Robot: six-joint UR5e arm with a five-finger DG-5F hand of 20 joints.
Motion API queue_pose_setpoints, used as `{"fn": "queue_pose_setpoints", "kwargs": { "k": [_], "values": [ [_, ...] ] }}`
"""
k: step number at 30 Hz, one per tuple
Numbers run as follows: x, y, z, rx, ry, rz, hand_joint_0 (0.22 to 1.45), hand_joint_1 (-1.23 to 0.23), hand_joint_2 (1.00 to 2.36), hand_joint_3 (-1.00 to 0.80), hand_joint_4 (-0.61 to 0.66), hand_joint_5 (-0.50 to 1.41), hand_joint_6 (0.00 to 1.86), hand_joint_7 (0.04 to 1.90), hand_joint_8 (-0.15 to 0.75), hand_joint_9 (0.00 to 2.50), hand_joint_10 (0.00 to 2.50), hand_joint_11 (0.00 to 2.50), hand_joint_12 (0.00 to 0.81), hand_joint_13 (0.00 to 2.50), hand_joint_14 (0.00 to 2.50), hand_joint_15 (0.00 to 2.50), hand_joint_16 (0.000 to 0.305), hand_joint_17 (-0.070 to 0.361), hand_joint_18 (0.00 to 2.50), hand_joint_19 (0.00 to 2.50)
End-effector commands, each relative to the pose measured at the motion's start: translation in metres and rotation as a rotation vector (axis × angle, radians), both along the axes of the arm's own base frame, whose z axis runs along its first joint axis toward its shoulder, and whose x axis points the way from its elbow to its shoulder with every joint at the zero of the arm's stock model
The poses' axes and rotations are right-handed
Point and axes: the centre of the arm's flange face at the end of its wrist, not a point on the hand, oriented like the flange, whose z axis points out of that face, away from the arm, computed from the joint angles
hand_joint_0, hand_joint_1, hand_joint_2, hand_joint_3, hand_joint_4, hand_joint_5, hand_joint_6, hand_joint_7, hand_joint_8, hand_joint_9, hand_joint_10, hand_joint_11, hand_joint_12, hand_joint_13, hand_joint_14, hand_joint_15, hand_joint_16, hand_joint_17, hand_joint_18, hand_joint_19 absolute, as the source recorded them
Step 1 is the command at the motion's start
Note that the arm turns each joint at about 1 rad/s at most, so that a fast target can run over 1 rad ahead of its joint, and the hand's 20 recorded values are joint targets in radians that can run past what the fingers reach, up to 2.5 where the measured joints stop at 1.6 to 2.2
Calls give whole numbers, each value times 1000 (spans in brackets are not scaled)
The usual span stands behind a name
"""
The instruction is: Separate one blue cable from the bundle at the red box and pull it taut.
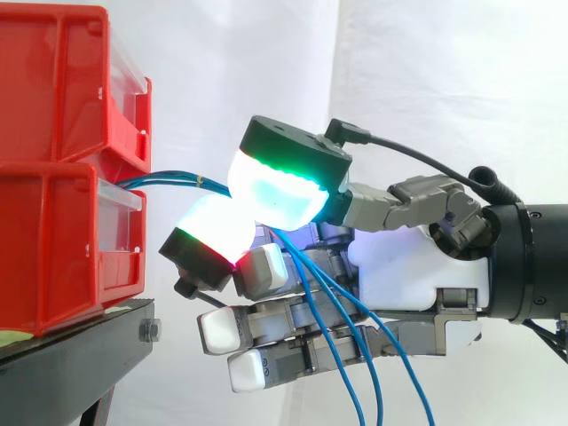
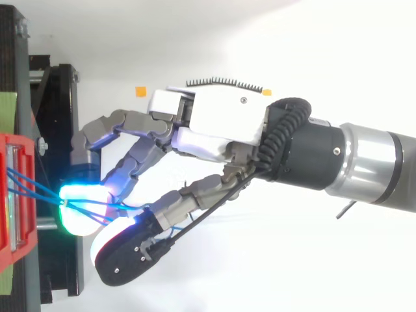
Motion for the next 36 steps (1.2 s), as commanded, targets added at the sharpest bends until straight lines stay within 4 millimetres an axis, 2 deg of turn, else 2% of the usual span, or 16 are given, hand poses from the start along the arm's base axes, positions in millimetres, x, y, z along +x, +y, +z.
{"fn": "queue_pose_setpoints", "kwargs": {
  "k": [1, 5, 7, 13, 15, 17, 20, 23, 26, 28, 33, 36],
  "values": [
    [0, 1, 0, -2, 0, 1, 687, -949, 1000, -500, 115, -172, 888, 1174, 311, 1005, 29, 1044, 379, 893, 23, 571, 44, 100, 658, 550],
    [0, 1, 0, 0, 0, 1, 590, -852, 1000, -500, 124, -160, 876, 1162, 317, 1032, 28, 1046, 391, 902, 22, 579, 44, 100, 650, 577],
    [0, 2, 0, -2, 0, 2, 588, -774, 1000, -500, 123, -156, 869, 1153, 321, 1046, 27, 1036, 393, 911, 24, 575, 44, 99, 652, 578],
    [0, 2, 0, -2, 0, 2, 619, -670, 1000, -500, 115, -152, 849, 1154, 320, 1069, 27, 1035, 388, 929, 24, 583, 43, 97, 662, 591],
    [0, 2, 0, -2, 0, 2, 635, -672, 1000, -500, 95, -151, 847, 1185, 320, 1074, 27, 1042, 389, 936, 22, 585, 43, 97, 661, 608],
    [0, 2, 0, -2, 0, 2, 651, -746, 1011, -375, 64, -153, 860, 1239, 323, 1059, 25, 1035, 396, 934, 24, 584, 44, 98, 664, 608],
    [0, 2, 0, -2, 0, 2, 677, -832, 1018, -298, 8, -166, 878, 1249, 321, 1039, 29, 1043, 399, 922, 22, 591, 44, 99, 668, 609],
    [0, 3, 0, -2, 0, 4, 746, -924, 1014, -347, -25, -181, 892, 1280, 312, 1003, 30, 1035, 394, 910, 22, 586, 44, 100, 667, 595],
    [0, 3, 0, -2, 0, 4, 804, -955, 1000, -500, 3, -182, 897, 1263, 311, 1002, 28, 1037, 387, 905, 22, 579, 44, 100, 660, 574],
    [0, 3, -1, -2, 2, 4, 810, -957, 1000, -500, 12, -177, 901, 1258, 311, 1018, 29, 1044, 380, 907, 23, 583, 44, 100, 667, 568],
    [0, 3, 0, -2, 3, 6, 726, -974, 1000, -500, 75, -163, 906, 1269, 319, 1042, 29, 1059, 382, 925, 23, 584, 44, 98, 683, 566],
    [-1, 3, -1, -3, 7, 4, 611, -957, 1000, -500, 94, -149, 901, 1232, 328, 1073, 30, 1074, 386, 934, 25, 593, 43, 98, 689, 592]
  ]
}}
